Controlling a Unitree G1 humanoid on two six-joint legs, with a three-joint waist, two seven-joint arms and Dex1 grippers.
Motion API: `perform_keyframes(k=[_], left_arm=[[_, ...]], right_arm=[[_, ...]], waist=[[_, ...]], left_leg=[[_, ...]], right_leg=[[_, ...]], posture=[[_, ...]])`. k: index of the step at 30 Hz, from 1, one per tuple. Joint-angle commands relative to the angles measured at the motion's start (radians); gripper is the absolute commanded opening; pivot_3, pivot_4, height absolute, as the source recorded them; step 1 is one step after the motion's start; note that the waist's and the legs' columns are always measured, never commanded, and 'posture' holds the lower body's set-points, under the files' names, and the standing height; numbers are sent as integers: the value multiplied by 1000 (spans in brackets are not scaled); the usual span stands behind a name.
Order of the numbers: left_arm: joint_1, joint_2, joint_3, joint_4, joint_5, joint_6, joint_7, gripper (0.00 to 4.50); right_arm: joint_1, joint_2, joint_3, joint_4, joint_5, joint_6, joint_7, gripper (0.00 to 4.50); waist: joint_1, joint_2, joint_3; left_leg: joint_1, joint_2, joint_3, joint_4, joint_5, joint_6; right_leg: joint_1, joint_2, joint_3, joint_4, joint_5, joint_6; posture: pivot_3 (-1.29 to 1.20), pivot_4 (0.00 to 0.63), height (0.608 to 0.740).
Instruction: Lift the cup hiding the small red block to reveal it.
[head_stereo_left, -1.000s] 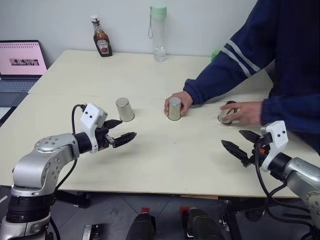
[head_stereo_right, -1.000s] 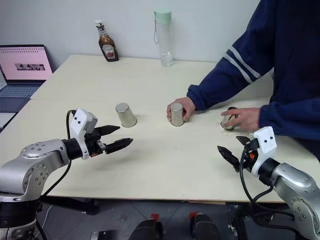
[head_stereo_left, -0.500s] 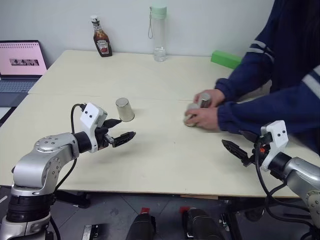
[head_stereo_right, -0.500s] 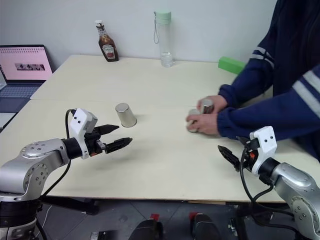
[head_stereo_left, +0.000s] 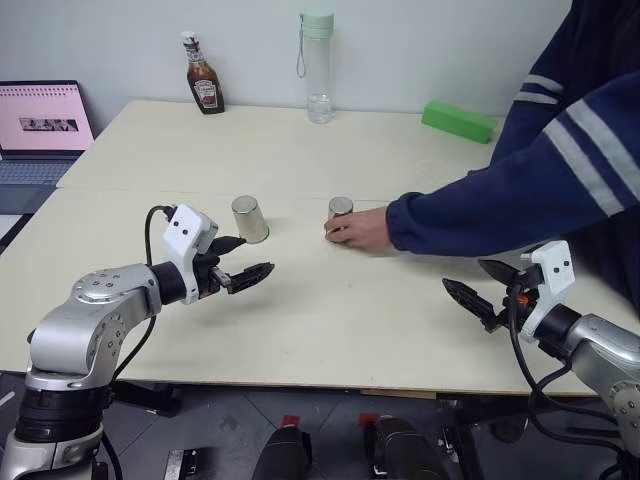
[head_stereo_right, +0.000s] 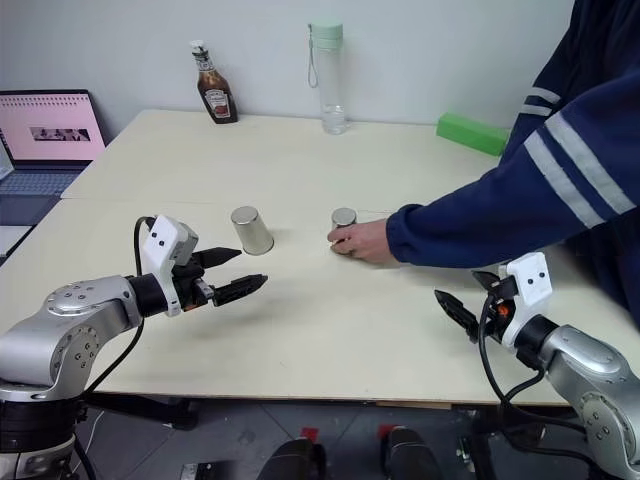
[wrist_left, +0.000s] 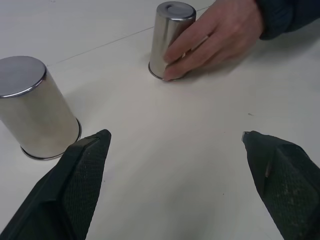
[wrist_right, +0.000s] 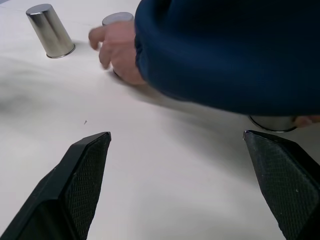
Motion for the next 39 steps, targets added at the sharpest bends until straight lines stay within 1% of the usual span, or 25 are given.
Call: perform_keyframes(k=[1,4,7,10,14,18,23,28,35,38,39], left_arm=[[-14,13,-3,-32,-14,-2,-15,4474],[-17,14,-11,-54,-29,4,-29,4474],[-36,-3,-35,-91,-42,-2,-38,4474],[-76,-39,-66,-136,-79,-8,-48,4474],[-137,-88,-125,-157,-91,-20,-57,4474],[-142,-111,-168,-180,-94,-34,-70,4474],[-123,-121,-192,-178,-79,-57,-69,4474],[-111,-139,-215,-171,-58,-88,-56,4474],[-112,-159,-227,-164,-41,-101,-47,4474],[-108,-157,-226,-166,-41,-105,-47,4474],[-107,-158,-227,-163,-39,-108,-48,4500]], right_arm=[[-19,-6,-5,-20,-4,-26,-1,4500],[-19,-6,13,3,-33,-40,-2,4500],[-40,3,45,64,-109,-94,-27,4500],[-105,39,87,188,-222,-180,-91,4500],[-244,100,149,426,-343,-327,-120,4500],[-352,151,189,601,-383,-402,-93,4500],[-450,212,191,807,-433,-521,-102,4500],[-557,255,179,1013,-463,-642,-116,4500],[-634,271,170,1179,-484,-738,-106,4500],[-652,271,162,1217,-484,-768,-107,4500],[-658,270,159,1231,-486,-781,-111,4316]], waist=[[0,0,0],[0,0,0],[0,0,0],[0,-1,-1],[-1,-1,-1],[-7,0,-1],[-5,0,-1],[-5,0,-1],[-5,0,-1],[-5,0,-1],[-5,0,-1]], left_leg=[[0,0,0,0,0,0],[0,0,0,0,0,0],[0,0,0,0,0,0],[1,0,1,1,0,0],[2,-1,3,3,0,0],[3,0,6,2,0,0],[2,1,4,0,0,0],[2,0,5,1,0,0],[2,0,5,1,0,0],[2,0,5,1,0,0],[2,0,5,1,0,0]], right_leg=[[0,0,0,0,0,0],[0,0,0,0,0,0],[0,0,0,0,0,0],[1,0,1,0,0,0],[2,1,2,0,2,3],[1,5,5,1,2,3],[0,6,5,1,5,-3],[0,6,5,1,5,-3],[0,6,5,1,6,-4],[0,6,5,1,6,-4],[0,6,6,1,6,-4]], posture=[[0,150,740],[0,150,740],[0,150,740],[0,150,740],[0,150,740],[0,150,740],[0,150,740],[0,150,740],[0,150,740],[0,150,740],[0,150,740]])
